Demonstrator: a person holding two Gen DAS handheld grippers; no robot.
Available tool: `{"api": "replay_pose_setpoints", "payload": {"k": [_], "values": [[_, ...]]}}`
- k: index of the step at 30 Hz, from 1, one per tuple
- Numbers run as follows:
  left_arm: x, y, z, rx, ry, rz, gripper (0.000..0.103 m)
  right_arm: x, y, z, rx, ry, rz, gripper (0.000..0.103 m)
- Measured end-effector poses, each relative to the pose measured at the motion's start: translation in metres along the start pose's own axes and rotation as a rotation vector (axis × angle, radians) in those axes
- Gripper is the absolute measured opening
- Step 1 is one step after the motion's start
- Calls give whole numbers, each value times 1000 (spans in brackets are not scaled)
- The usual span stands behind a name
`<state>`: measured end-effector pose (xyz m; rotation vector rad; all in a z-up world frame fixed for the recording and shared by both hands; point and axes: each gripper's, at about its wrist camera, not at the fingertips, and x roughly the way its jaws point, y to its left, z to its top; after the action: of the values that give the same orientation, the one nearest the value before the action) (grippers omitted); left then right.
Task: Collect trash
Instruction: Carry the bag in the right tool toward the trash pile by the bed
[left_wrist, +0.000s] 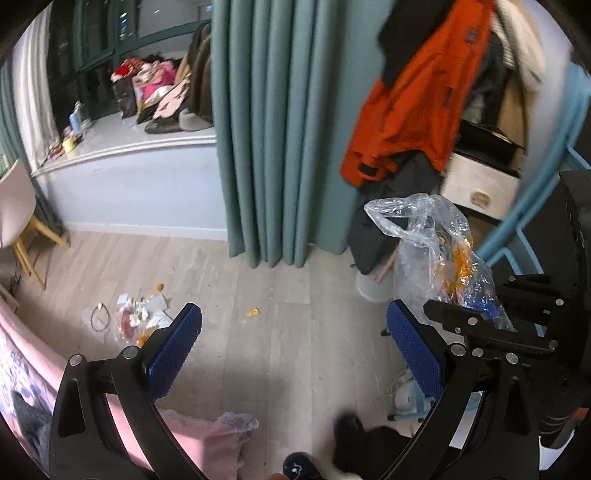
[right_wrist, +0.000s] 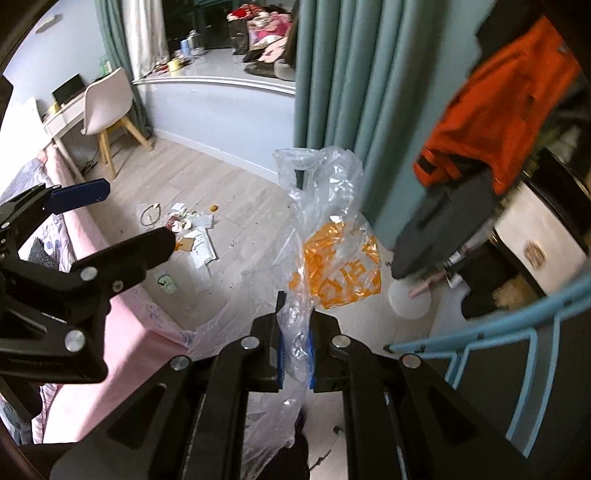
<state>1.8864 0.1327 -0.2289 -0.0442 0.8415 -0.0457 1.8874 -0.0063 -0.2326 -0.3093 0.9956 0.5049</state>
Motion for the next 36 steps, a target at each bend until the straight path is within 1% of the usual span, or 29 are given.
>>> {"api": "replay_pose_setpoints", "payload": {"k": [3,4,8,10,12,13,15,16,17,19,20,22,23,25,27,29,33,36], "values": [[25,19,18,-36,11,49,97,25,1,27,-57,3,46,10],[32,25,21,-47,14,63,97,38,1,41,-88,-2,71,10],[67,51,46,-113,14,160,97,75,-1,83,-197,-1,141,10],[77,60,54,-150,21,196,97,87,-1,103,-238,4,182,10],[87,71,62,-208,29,250,97,102,3,126,-308,7,232,10],[90,75,64,-235,32,268,97,111,8,138,-368,8,247,10],[99,90,67,-324,51,307,97,123,15,153,-433,13,267,10],[100,97,67,-344,55,322,97,129,20,161,-456,17,283,10],[104,105,68,-365,62,356,97,137,28,173,-487,23,307,10],[108,119,70,-382,67,403,97,150,46,186,-536,29,340,10],[112,133,69,-413,69,437,97,155,52,191,-553,33,352,10],[118,156,67,-473,73,474,97,169,70,202,-592,39,376,10],[122,169,66,-500,71,488,97,180,83,208,-621,46,391,10],[126,190,63,-530,68,513,97,192,98,218,-655,55,402,10],[137,216,67,-557,89,549,97,205,114,231,-683,74,423,10],[139,237,72,-580,80,577,97,213,131,245,-726,58,447,10],[147,267,82,-612,103,602,97,233,148,267,-777,76,471,10],[153,283,87,-670,114,630,97,246,159,285,-830,87,498,10]]}}
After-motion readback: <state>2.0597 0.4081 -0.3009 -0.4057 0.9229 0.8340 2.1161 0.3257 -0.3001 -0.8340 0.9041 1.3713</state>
